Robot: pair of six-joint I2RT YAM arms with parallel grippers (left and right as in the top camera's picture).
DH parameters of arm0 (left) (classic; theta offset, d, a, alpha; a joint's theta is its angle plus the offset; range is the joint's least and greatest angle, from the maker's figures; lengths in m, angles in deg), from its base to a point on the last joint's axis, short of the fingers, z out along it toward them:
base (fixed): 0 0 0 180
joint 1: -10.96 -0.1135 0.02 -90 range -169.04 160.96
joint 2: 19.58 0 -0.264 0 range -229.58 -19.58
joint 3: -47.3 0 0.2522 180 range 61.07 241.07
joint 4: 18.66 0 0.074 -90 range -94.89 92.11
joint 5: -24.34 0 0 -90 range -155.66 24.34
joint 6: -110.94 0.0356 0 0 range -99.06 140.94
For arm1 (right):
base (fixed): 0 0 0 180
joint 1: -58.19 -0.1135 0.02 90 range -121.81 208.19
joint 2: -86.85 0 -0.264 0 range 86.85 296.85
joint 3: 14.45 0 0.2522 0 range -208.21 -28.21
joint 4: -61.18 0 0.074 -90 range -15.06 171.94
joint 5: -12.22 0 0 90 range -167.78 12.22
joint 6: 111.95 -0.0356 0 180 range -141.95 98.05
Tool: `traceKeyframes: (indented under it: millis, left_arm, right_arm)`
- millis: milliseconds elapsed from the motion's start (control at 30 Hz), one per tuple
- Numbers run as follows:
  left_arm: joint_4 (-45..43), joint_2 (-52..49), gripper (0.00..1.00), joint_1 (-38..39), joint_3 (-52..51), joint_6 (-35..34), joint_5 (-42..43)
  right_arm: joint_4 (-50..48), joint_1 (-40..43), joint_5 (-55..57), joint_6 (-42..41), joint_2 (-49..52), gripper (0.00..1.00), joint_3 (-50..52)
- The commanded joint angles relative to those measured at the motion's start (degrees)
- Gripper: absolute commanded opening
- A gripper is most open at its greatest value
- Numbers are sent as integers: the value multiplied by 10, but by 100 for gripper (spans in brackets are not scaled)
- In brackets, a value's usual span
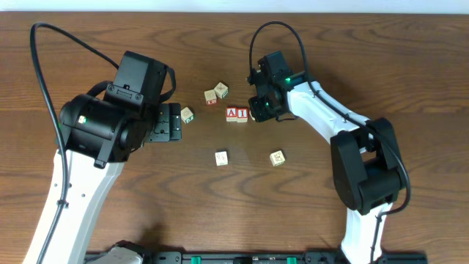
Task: Spell out Ai2
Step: 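Lower the '2' block just right of the red 'I' block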
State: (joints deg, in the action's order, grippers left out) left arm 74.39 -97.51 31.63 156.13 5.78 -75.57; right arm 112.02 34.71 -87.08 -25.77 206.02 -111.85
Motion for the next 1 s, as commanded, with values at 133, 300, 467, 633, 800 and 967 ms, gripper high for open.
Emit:
traceKeyframes:
  millis: [133, 300, 467, 633, 800, 967]
  left_arm:
    - [2, 6, 95, 0, -2, 0, -12]
    - [3, 6, 95, 0, -2, 0, -12]
    - [3, 6, 95, 0, -2, 0, -12]
    - [4, 6, 95, 0, -2, 0, -12]
    - [6, 6, 96, 0, -2, -1, -12]
    - [9, 6, 96, 0, -2, -1, -12]
  right_arm:
    - [10, -1, 56, -64, 1, 7, 0]
    - [12, -2, 61, -95, 1, 6, 0]
    - [24, -2, 60, -144, 1, 6, 0]
    - [48, -2, 53, -185, 1, 5, 0]
    - [48, -6, 52, -199, 1, 6, 0]
    - [45, -12, 39, -200, 1, 11, 0]
